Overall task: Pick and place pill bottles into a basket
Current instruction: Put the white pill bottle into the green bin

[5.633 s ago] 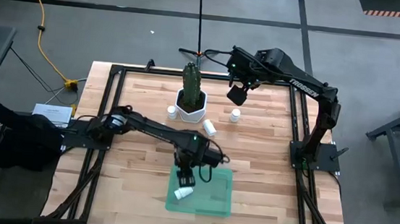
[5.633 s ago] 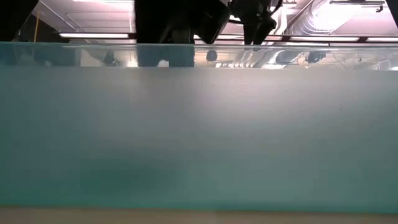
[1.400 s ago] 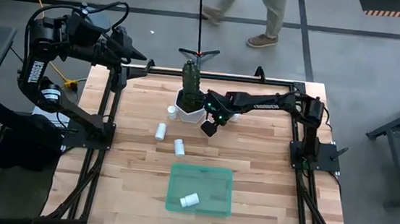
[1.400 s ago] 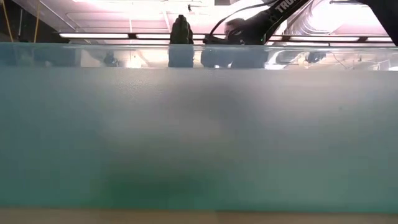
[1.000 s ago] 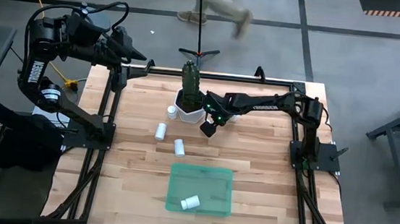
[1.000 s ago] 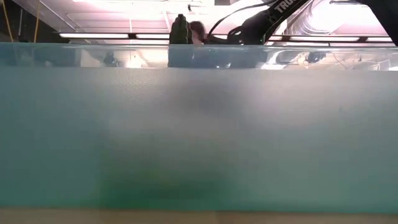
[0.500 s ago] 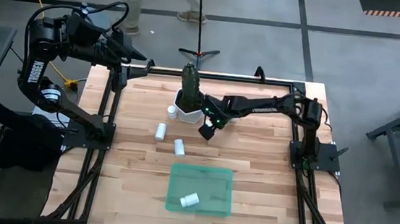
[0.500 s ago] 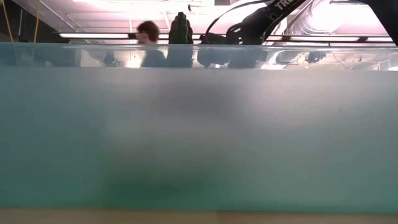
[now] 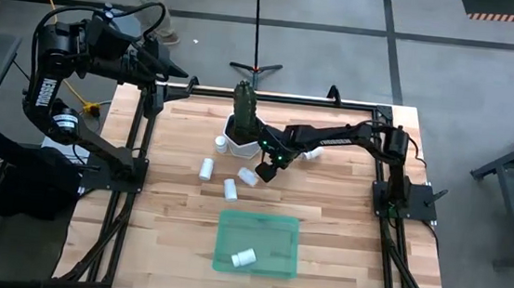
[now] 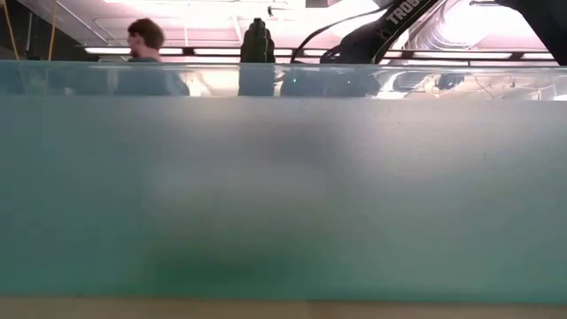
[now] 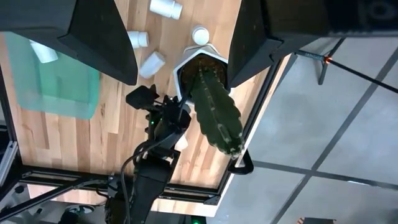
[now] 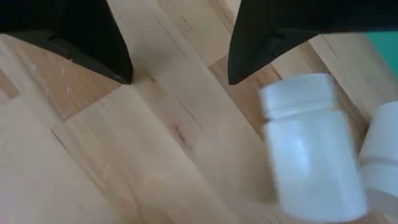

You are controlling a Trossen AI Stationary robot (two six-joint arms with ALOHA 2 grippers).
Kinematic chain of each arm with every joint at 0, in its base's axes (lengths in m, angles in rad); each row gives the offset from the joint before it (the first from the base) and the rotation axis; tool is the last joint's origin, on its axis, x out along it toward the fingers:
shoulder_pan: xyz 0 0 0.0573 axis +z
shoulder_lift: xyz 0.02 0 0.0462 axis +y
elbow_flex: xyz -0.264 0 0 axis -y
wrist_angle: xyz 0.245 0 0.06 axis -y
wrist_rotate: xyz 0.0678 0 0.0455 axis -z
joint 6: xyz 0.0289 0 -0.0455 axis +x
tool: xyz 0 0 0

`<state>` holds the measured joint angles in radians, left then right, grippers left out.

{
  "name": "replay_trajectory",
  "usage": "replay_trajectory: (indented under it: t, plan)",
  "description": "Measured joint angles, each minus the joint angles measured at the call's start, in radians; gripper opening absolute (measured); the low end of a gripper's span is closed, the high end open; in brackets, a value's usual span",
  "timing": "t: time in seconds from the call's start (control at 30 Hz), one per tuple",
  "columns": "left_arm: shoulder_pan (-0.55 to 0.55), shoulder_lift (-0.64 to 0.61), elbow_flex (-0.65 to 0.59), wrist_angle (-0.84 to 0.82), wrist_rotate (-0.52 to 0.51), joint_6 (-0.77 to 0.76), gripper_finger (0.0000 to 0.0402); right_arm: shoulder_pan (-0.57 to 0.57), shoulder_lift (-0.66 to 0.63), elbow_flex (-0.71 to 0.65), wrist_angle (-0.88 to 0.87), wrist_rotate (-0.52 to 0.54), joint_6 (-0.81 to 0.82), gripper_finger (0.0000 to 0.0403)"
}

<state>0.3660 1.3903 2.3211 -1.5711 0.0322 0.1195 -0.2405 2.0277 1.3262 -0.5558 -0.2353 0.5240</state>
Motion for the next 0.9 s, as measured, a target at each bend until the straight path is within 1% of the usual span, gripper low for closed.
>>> replay_trajectory:
  t: [0.13, 0.23, 0.3, 0.47, 0.57, 0.73, 0.9]
  plan:
    - [0.0, 0.0, 0.0, 0.0, 0.0, -0.001, 0.0282, 0.0, 0.0, 0.0, -0.005, 0.0, -0.005, 0.0237]
    - [0.0, 0.0, 0.0, 0.0, 0.001, -0.005, 0.0282, -0.001, 0.0, 0.0, -0.014, -0.015, -0.032, 0.0235]
    - [0.0, 0.0, 0.0, 0.0, 0.002, -0.005, 0.0282, -0.004, 0.0, 0.001, -0.025, -0.046, -0.054, 0.0235]
    - [0.0, 0.0, 0.0, 0.0, 0.002, -0.006, 0.0282, -0.007, 0.0, 0.0, -0.079, -0.162, -0.097, 0.0238]
    - [0.0, 0.0, 0.0, 0.0, 0.002, -0.013, 0.0282, -0.005, -0.006, 0.0, -0.111, -0.191, -0.127, 0.0238]
    - [0.0, 0.0, 0.0, 0.0, 0.002, -0.016, 0.0282, -0.004, -0.009, 0.057, -0.264, -0.16, -0.218, 0.0238]
    - [0.0, 0.0, 0.0, 0.0, 0.002, -0.02, 0.0282, -0.001, -0.011, 0.15, -0.478, -0.059, -0.33, 0.0239]
